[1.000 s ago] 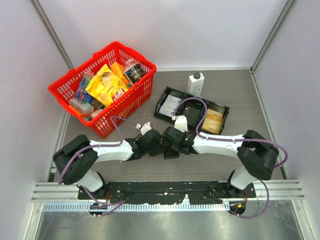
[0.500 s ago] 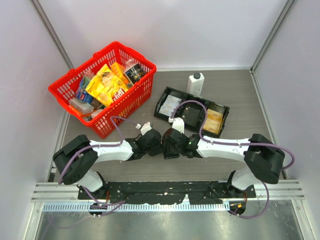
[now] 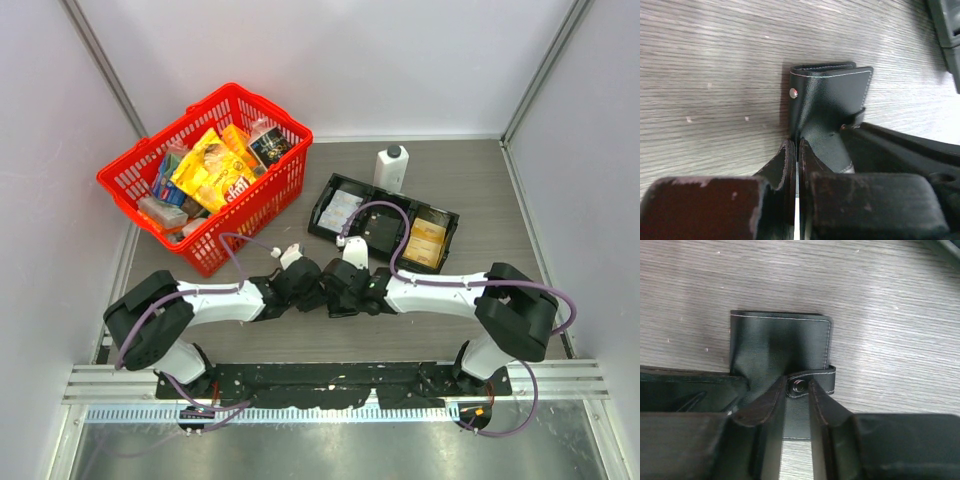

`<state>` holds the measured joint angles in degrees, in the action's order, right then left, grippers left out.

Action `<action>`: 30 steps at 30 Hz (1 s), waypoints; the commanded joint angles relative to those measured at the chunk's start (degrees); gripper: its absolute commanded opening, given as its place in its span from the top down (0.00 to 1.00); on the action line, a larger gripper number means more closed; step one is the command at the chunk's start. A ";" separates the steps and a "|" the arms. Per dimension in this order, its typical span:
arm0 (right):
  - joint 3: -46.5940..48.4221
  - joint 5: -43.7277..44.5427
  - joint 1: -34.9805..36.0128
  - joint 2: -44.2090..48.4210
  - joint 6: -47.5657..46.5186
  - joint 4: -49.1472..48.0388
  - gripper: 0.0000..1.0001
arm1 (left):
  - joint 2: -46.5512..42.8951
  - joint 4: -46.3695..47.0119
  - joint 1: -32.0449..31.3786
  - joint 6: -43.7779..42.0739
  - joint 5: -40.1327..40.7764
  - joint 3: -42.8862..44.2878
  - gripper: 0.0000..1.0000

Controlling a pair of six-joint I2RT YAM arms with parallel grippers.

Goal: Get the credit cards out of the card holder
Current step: Open the card holder at the center of the board.

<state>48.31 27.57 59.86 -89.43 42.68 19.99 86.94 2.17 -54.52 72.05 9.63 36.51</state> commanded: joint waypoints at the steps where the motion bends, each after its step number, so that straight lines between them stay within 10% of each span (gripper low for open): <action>1: 1.60 9.77 0.09 -2.59 1.44 12.78 0.80 | 0.34 -8.59 -0.85 -0.77 3.99 -1.35 1.00; 12: -0.06 13.30 -1.49 1.09 4.43 16.49 0.94 | -0.63 -9.29 -0.76 -1.03 4.35 -1.53 1.00; 19: -5.94 3.20 -5.44 11.28 1.19 3.94 0.66 | -1.94 -9.47 -0.85 -3.85 4.26 -0.74 1.00; 30: -10.78 -8.85 -9.32 14.63 -1.02 -6.19 0.57 | -2.39 -10.00 -0.85 -5.34 4.17 -0.04 1.00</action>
<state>38.30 23.09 50.41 -76.23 42.54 19.59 84.77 -2.00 -55.13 69.58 11.55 36.23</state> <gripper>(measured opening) 0.429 0.022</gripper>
